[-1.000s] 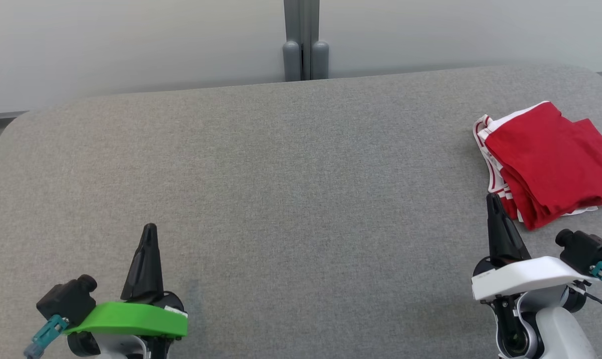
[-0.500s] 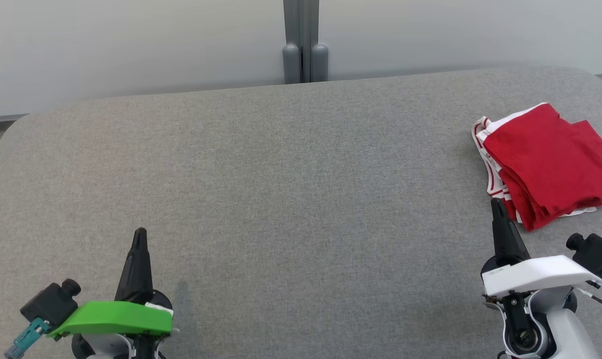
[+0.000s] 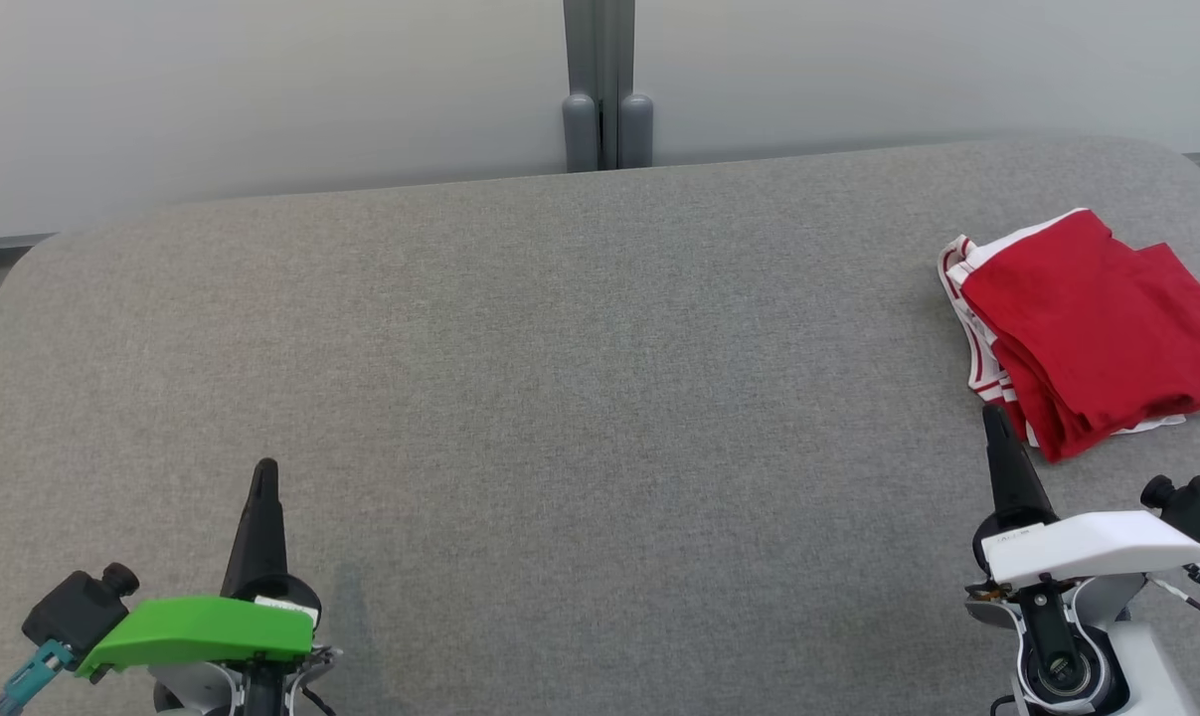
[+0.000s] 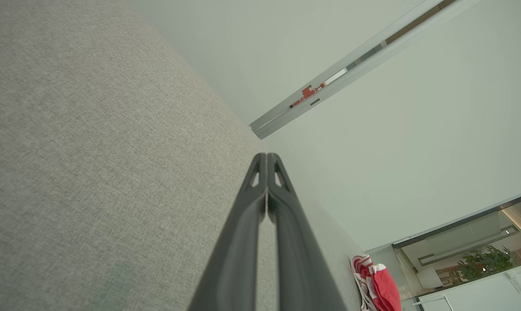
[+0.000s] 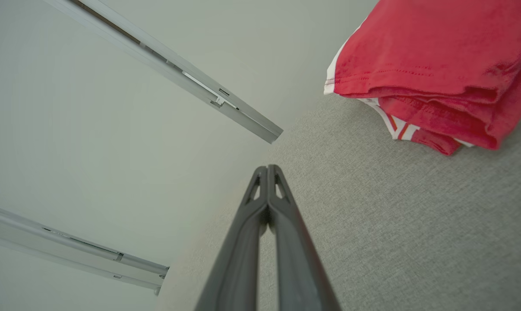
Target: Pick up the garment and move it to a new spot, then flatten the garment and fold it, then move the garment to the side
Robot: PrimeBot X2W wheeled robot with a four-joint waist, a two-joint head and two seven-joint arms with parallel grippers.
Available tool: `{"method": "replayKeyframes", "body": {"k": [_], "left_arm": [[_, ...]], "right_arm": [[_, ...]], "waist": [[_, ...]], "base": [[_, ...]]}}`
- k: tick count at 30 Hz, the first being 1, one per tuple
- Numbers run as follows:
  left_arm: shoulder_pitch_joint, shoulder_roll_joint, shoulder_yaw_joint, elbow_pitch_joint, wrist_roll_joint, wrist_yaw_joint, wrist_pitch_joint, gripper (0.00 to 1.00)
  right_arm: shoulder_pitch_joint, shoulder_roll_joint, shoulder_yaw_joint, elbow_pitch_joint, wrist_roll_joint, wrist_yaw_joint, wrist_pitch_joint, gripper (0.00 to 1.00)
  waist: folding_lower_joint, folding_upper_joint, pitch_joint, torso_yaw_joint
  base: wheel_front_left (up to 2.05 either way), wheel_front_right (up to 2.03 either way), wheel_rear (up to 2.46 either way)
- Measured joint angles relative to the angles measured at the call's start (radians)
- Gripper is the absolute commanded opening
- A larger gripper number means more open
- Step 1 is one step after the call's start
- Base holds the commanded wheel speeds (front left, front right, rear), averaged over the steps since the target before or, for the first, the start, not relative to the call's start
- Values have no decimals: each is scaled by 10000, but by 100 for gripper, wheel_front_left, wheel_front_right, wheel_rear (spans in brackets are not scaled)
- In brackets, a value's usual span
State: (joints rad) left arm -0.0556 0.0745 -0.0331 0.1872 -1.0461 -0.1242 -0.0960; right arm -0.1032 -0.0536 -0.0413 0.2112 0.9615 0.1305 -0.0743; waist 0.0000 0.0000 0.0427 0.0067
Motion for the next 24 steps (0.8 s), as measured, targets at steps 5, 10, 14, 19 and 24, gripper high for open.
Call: {"method": "replayKeyframes", "body": {"k": [5,10,14,19,24], "left_arm": [[-25,4,67,56,-487,0,159,0],[-70,10,161,92,-1009,0,280,0],[-105,17,234,130,-1421,0,399,0],[-132,19,307,159,-1870,-2,537,0],[-162,21,372,199,-2293,-2,683,0]], "right_arm": [[-1,-4,-44,33,560,0,167,0],[-1,-6,-90,56,1122,0,299,0],[-2,-10,-125,82,1557,0,412,0],[-2,-15,-169,98,2050,0,556,0],[-3,-19,-215,117,2548,0,686,0]], "waist": [[0,0,-25,-4],[1,0,-51,-9],[0,0,-72,-13],[0,0,-98,-16],[0,0,-123,-21]], "base": [[0,0,0],[0,0,0],[0,0,0],[0,0,0],[0,0,0]]}}
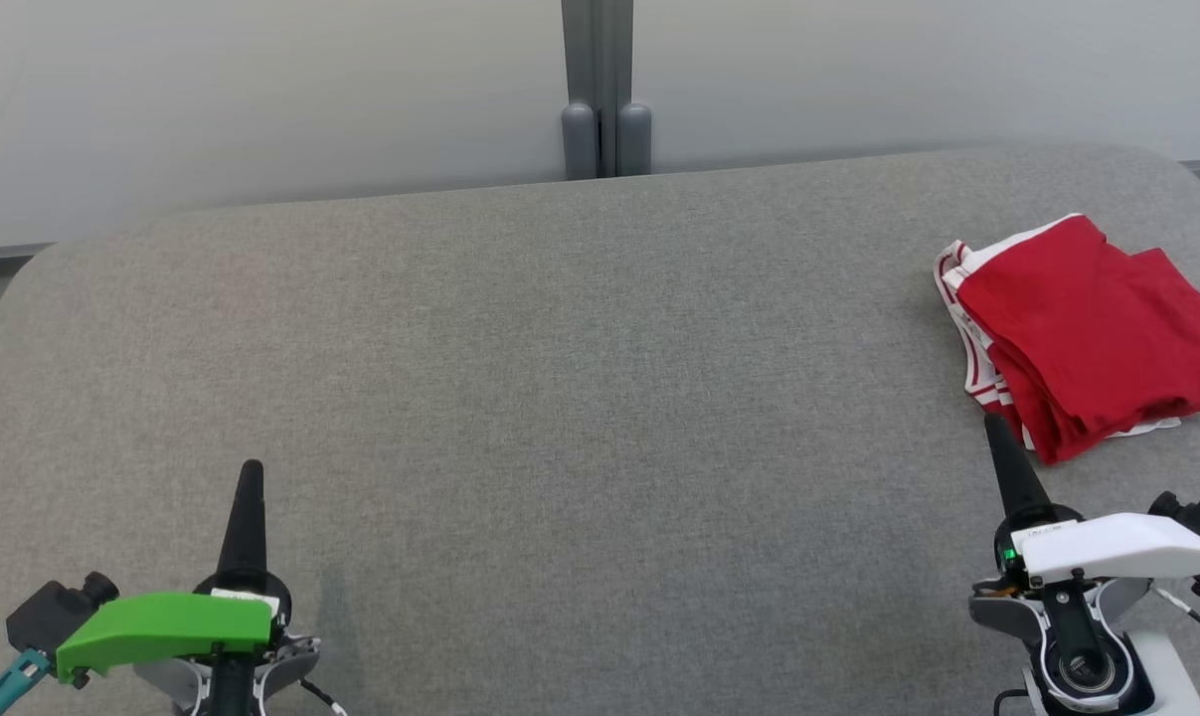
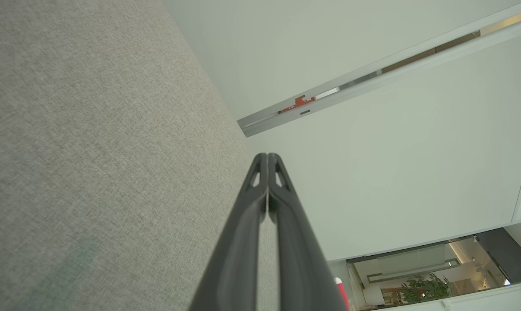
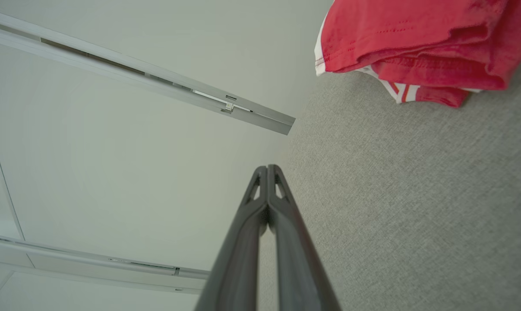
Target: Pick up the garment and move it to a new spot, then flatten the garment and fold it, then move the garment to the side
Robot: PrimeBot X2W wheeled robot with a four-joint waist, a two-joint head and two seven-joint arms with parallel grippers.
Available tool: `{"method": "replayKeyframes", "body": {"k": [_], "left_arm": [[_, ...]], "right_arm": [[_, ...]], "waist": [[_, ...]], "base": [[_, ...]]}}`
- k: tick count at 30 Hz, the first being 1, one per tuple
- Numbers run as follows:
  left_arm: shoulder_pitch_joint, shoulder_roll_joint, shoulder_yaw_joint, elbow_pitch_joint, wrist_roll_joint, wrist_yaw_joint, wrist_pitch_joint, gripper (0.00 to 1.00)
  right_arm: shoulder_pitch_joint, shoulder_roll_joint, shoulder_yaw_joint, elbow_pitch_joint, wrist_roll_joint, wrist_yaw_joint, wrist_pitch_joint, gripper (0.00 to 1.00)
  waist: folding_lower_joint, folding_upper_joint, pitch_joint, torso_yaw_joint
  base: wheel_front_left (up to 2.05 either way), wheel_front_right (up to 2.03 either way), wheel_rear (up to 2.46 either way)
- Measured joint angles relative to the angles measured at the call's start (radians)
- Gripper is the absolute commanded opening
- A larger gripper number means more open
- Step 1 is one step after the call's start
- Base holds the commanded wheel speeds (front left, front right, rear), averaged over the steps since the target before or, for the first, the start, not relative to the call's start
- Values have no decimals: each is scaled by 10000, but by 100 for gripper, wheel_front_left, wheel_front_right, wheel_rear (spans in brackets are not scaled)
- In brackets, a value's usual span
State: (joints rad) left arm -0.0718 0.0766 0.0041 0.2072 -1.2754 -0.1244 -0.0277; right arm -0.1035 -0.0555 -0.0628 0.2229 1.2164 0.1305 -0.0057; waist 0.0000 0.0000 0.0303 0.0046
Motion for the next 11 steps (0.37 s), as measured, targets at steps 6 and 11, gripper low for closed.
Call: {"method": "replayKeyframes", "body": {"k": [6,11], "left_arm": [[-9,0,98,50,-506,-6,127,0],[-32,0,178,94,-903,-27,267,0]], "right_arm": [[-1,-4,-56,29,541,0,140,0],[-3,-6,-102,48,957,0,265,0]], "waist": [[0,0,-31,-5],[0,0,-57,-9]], "base": [[0,0,0],[0,0,0]]}}
